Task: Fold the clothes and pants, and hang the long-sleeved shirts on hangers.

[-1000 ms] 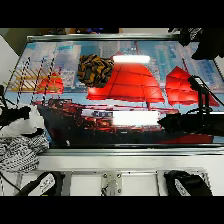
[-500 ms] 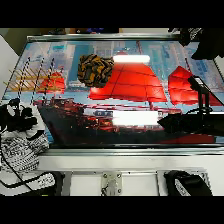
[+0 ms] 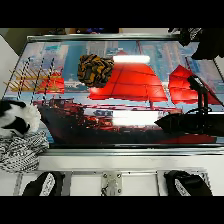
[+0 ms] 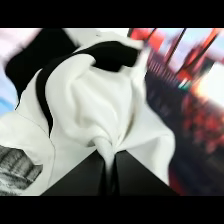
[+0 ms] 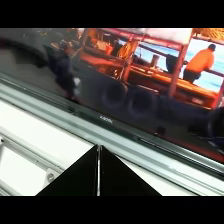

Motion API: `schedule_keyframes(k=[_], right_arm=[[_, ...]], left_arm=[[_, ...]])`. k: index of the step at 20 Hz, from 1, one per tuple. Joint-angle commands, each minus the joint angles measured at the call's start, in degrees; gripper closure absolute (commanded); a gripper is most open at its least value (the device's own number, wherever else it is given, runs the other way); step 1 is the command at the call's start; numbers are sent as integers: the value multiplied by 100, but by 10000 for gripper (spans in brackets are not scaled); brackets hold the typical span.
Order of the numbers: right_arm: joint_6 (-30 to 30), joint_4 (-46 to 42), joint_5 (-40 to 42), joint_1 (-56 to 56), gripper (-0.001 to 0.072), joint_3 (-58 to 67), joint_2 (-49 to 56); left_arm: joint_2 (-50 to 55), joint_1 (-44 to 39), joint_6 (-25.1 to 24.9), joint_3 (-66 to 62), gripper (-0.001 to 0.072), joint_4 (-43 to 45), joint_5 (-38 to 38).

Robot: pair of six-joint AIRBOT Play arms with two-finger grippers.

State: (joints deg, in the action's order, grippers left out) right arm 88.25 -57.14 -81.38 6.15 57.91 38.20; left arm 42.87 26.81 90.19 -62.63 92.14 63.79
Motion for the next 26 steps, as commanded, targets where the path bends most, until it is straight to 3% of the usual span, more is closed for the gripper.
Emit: schedule_keyframes(k=[1, 6, 10, 12, 15, 18, 21, 22, 24, 25, 26], right_arm=[[0, 136, 63, 0, 687, 0, 2], [-9, 118, 1040, -2, 688, 136, -2], [-214, -468, 2197, -24, 688, 634, -2], [-192, -1054, 2726, -24, 688, 881, -4], [291, -1967, 3141, -24, 688, 1012, -2], [391, -2378, 2957, -24, 687, 1010, 81], [389, -2433, 2439, -24, 677, 1001, 313], [389, -2428, 2205, -24, 634, 997, 439], [385, -2428, 1646, -24, 112, 957, 817], [293, -2428, 1425, -24, 58, 887, 1021], [118, -2396, 1276, -22, 58, 741, 1239]], left_arm=[[-1513, -424, 7, -811, 692, -505, -66], [-1832, -2190, 85, -2081, 692, -1322, -328], [-896, -3803, 98, -3018, 692, -1928, -634], [-236, -4651, 98, -3451, 692, -1869, -802], [833, -5626, 94, -3998, 692, -1392, -868], [1773, -5862, 367, -4065, 692, -850, -868], [2426, -5377, 844, -3480, 692, -815, -734], [2621, -5215, 883, -3202, 691, -815, -623], [3027, -4876, 881, -2570, 692, -815, -354], [3241, -4719, 879, -2256, 691, -815, -275], [3418, -4570, 879, -2004, 691, -817, -221]])
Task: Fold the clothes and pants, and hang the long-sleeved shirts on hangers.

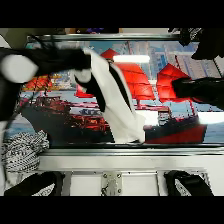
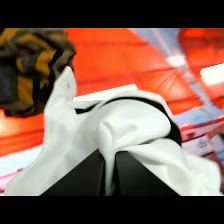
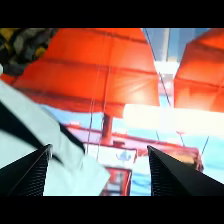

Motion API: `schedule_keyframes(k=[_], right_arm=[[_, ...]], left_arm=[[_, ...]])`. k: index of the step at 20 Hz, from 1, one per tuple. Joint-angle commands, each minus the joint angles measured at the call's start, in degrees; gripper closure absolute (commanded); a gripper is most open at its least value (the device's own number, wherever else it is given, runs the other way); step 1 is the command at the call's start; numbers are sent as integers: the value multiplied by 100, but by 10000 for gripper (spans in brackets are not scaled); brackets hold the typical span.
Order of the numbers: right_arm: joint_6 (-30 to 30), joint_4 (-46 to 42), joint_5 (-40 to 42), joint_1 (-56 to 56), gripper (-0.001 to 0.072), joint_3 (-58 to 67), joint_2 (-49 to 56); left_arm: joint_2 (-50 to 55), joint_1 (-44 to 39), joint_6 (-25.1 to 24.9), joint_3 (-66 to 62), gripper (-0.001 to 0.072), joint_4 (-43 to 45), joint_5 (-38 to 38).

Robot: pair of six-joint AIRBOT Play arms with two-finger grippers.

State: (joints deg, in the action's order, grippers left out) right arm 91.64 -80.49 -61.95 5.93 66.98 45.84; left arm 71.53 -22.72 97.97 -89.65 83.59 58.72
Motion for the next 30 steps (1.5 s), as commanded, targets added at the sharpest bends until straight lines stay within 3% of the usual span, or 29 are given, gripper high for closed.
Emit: schedule_keyframes(k=[1, 5, 8, 11, 14, 15, 16, 17, 18, 23, 27, 30], right_arm=[[-330, -24, -743, 0, 58, -369, 658], [-339, 387, -415, 0, 58, -1694, 1287], [-365, 1320, 201, 57, 58, -2625, 1714], [-918, 2356, 586, 396, 58, -2983, 2166], [-1025, 2614, 966, 909, 59, -2986, 2592], [-1032, 2610, 1078, 1021, 101, -2986, 2682], [-1095, 2614, 1119, 1054, 300, -2981, 2704], [-1196, 2573, 1106, 1032, 608, -2944, 2664], [-1198, 2417, 999, 953, 688, -2813, 2553], [-1193, 1119, -439, -59, 689, -345, 960], [-813, 1104, -442, -732, 689, 1912, -232], [-345, 1082, -240, -874, 689, 2623, -715]], left_arm=[[721, 544, 101, 918, 691, 33, 328], [1104, 1019, 81, 1305, 691, -326, 431], [1189, 1106, 11, 1303, 691, -413, 433], [1191, 1104, -7, 1303, 691, -413, 361], [1193, 1104, -7, 1303, 691, -411, 372], [1191, 1104, -7, 1303, 691, -411, 393], [1187, 1106, -7, 1300, 691, -404, 439], [1134, 1106, -7, 1300, 691, -404, 496], [973, 1126, -7, 1287, 691, -404, 531], [-645, 1088, -116, 59, 691, -424, 984], [-2142, 522, -101, -769, 691, -415, 944], [-2876, -127, 101, -863, 691, -404, 745]])
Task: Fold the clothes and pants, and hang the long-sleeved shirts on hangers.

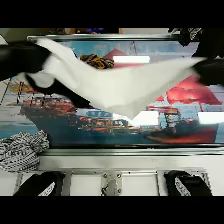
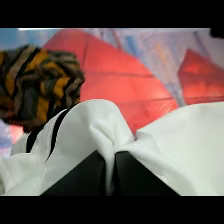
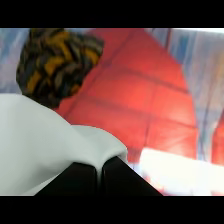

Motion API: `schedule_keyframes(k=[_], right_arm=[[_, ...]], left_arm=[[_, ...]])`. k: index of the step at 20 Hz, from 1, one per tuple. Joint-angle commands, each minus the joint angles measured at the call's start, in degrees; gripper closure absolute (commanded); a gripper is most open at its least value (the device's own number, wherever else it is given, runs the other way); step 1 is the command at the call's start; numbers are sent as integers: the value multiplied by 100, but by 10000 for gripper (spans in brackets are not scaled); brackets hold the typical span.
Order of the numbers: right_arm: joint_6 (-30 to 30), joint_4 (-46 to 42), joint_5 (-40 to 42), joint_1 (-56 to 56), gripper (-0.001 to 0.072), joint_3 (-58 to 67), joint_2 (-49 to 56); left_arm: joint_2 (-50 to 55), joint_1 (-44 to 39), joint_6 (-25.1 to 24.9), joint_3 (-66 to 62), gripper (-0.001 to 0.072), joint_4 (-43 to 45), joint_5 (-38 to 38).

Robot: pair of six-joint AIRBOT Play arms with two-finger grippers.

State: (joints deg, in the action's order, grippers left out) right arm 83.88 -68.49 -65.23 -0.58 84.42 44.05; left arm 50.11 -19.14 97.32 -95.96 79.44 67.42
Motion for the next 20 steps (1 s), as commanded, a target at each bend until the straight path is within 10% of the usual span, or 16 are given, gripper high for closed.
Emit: schedule_keyframes(k=[1, 9, 13, 14, 15, 20], right_arm=[[592, -155, 214, -221, 689, 911, -629], [1325, -245, -901, -212, 689, 636, 153], [1241, -243, -1161, -210, 689, -544, 901], [1137, -229, -1071, -208, 689, -931, 1049], [1058, -223, -990, -205, 689, -1259, 1176], [1016, -225, -960, -205, 689, -2138, 1493]], left_arm=[[-868, -675, 243, -232, 691, 15, -107], [208, -1019, 328, 96, 691, 1064, 1963], [1158, -804, 363, 1843, 689, 1016, 1410], [1386, -713, 339, 2277, 513, 839, 997], [1644, -555, 348, 2640, 95, 623, 520], [2371, 1366, 107, 2771, 22, -1486, 168]])
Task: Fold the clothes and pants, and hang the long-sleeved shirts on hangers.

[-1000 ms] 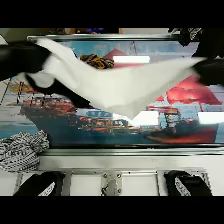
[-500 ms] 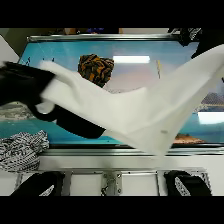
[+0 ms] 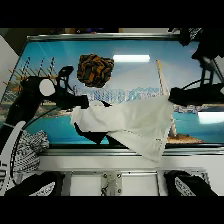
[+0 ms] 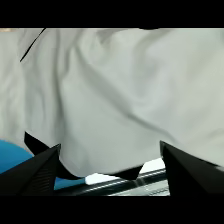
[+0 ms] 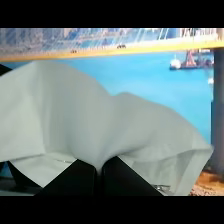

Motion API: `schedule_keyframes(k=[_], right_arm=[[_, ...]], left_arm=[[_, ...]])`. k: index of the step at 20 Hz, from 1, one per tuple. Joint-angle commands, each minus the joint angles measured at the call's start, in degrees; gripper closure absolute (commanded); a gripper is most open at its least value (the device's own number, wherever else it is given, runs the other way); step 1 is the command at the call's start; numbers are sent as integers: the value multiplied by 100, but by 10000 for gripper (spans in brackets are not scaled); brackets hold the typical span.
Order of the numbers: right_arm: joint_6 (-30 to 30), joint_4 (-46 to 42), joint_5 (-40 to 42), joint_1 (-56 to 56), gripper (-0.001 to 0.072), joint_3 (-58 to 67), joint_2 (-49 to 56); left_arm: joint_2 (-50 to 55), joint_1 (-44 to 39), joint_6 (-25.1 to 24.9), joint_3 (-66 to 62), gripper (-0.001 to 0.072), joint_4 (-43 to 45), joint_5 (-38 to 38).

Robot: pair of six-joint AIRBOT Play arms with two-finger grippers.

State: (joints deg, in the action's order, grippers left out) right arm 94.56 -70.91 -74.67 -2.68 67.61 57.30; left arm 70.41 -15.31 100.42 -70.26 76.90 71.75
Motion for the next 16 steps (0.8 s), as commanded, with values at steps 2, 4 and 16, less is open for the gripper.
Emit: schedule_keyframes(k=[2, 4, 16], right_arm=[[-177, 17, -11, 4, 689, -459, 151], [-177, 20, 31, 4, 689, -459, 127], [-155, 282, 369, 4, 688, -459, 127]], left_arm=[[127, 1773, -201, 509, 23, -1314, -367], [-212, 2435, -203, 1189, 23, -1305, -498], [420, 2031, -1788, 4004, 23, -4398, -1757]])
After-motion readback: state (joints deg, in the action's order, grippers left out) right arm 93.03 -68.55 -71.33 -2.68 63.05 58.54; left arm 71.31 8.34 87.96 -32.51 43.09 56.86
